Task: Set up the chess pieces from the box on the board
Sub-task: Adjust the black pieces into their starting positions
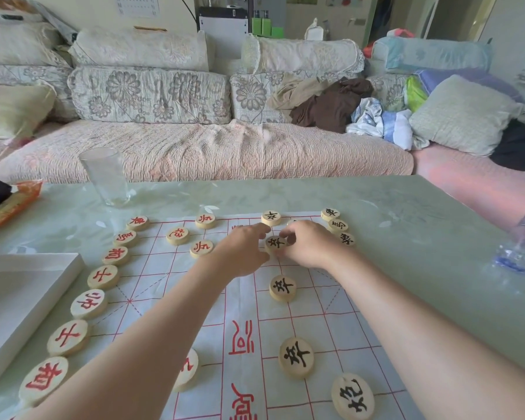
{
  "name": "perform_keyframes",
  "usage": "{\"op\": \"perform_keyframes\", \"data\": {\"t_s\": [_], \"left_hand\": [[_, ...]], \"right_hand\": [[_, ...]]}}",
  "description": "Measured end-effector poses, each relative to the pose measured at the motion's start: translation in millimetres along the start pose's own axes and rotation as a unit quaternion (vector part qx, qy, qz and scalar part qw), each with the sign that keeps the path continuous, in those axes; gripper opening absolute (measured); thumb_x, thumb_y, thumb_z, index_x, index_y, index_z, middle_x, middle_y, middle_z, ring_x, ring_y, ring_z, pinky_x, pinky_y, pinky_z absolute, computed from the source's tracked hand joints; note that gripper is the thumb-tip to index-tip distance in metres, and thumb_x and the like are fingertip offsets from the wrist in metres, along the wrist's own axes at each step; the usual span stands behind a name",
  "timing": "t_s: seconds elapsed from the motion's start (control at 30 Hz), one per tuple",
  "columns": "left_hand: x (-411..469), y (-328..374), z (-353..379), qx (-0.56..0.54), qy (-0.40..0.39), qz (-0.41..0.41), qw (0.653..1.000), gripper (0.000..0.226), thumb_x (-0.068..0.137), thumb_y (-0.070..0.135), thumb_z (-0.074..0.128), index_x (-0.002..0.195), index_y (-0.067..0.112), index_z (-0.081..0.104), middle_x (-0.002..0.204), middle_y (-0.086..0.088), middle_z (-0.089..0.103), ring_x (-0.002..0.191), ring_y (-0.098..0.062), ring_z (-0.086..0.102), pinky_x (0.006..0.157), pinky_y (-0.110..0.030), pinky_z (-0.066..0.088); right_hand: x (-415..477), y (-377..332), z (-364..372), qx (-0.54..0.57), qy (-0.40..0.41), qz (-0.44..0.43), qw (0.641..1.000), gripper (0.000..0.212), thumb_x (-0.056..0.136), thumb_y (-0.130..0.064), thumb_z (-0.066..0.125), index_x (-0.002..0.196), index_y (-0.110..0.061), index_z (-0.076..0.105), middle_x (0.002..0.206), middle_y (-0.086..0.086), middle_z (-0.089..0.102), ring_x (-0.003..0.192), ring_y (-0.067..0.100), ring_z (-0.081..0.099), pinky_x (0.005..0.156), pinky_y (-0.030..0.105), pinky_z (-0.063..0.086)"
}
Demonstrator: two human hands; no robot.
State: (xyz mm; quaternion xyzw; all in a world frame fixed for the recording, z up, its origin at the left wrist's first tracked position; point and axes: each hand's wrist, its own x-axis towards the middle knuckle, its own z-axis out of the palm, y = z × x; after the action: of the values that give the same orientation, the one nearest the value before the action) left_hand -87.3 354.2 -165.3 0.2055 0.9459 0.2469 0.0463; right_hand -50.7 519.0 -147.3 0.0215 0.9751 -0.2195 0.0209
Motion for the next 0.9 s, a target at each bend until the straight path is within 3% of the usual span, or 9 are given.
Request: {"op": "perform_keyframes", "data": {"t_s": [0.2, 0.33, 0.5, 0.63, 0.77, 0.9], "left_hand": [[-1, -1, -1, -0.012, 0.009, 0.020, 1.000, 0.059, 0.082, 0.025, 0.071, 0.136, 0.027, 0.047, 0.127, 0.008, 0.059, 0.111, -0.019, 0.055, 0.093, -0.036, 0.048], [-2, 3, 2, -0.002, 0.040, 0.010, 0.999, 0.052, 0.084, 0.028, 0.069, 0.133, 0.026, 0.050, 0.120, 0.007, 0.063, 0.106, -0.019, 0.057, 0.089, -0.037, 0.051], [-3, 4, 3, 0.018, 0.040, 0.013, 0.999, 0.053, 0.084, 0.033, 0.069, 0.133, 0.026, 0.050, 0.121, 0.006, 0.063, 0.114, -0.019, 0.052, 0.091, -0.038, 0.049], [-2, 3, 0, 0.016, 0.022, 0.013, 1.000, 0.060, 0.083, 0.038, 0.068, 0.137, 0.026, 0.045, 0.124, 0.007, 0.060, 0.116, -0.019, 0.051, 0.091, -0.035, 0.047], [6, 0, -18, 0.018, -0.016, 0.000, 1.000, 0.063, 0.086, 0.039, 0.063, 0.142, 0.025, 0.038, 0.131, 0.004, 0.055, 0.118, -0.022, 0.050, 0.091, -0.032, 0.045], [27, -5, -33, -0.015, 0.033, -0.026, 0.999, 0.046, 0.092, 0.028, 0.055, 0.137, 0.022, 0.046, 0.128, 0.001, 0.057, 0.114, -0.021, 0.053, 0.091, -0.031, 0.045]], "right_hand": [[-3, -3, -1, 0.000, -0.014, -0.033, 0.999, 0.033, 0.084, -0.040, 0.066, 0.111, -0.020, 0.068, 0.110, -0.003, 0.067, 0.098, 0.018, 0.062, 0.086, 0.038, 0.054], [-8, -5, -2, 0.019, -0.017, -0.037, 0.999, 0.034, 0.085, -0.036, 0.069, 0.117, -0.022, 0.068, 0.116, -0.005, 0.067, 0.109, 0.019, 0.060, 0.095, 0.038, 0.050], [-5, -4, 1, 0.026, -0.016, -0.032, 0.999, 0.032, 0.081, -0.034, 0.071, 0.111, -0.023, 0.070, 0.109, -0.006, 0.068, 0.104, 0.018, 0.062, 0.093, 0.040, 0.052], [-3, -2, -2, 0.044, -0.019, -0.026, 0.999, 0.043, 0.082, -0.035, 0.070, 0.124, -0.028, 0.064, 0.113, -0.010, 0.064, 0.105, 0.015, 0.060, 0.093, 0.035, 0.051], [8, 2, -13, 0.101, 0.040, -0.008, 0.994, 0.040, 0.086, -0.028, 0.060, 0.125, -0.036, 0.065, 0.107, -0.018, 0.064, 0.095, 0.006, 0.062, 0.077, 0.022, 0.048], [28, -3, -21, 0.056, 0.102, -0.005, 0.993, 0.040, 0.090, -0.020, 0.056, 0.128, -0.029, 0.063, 0.119, -0.012, 0.065, 0.113, 0.013, 0.058, 0.091, 0.024, 0.042]]}}
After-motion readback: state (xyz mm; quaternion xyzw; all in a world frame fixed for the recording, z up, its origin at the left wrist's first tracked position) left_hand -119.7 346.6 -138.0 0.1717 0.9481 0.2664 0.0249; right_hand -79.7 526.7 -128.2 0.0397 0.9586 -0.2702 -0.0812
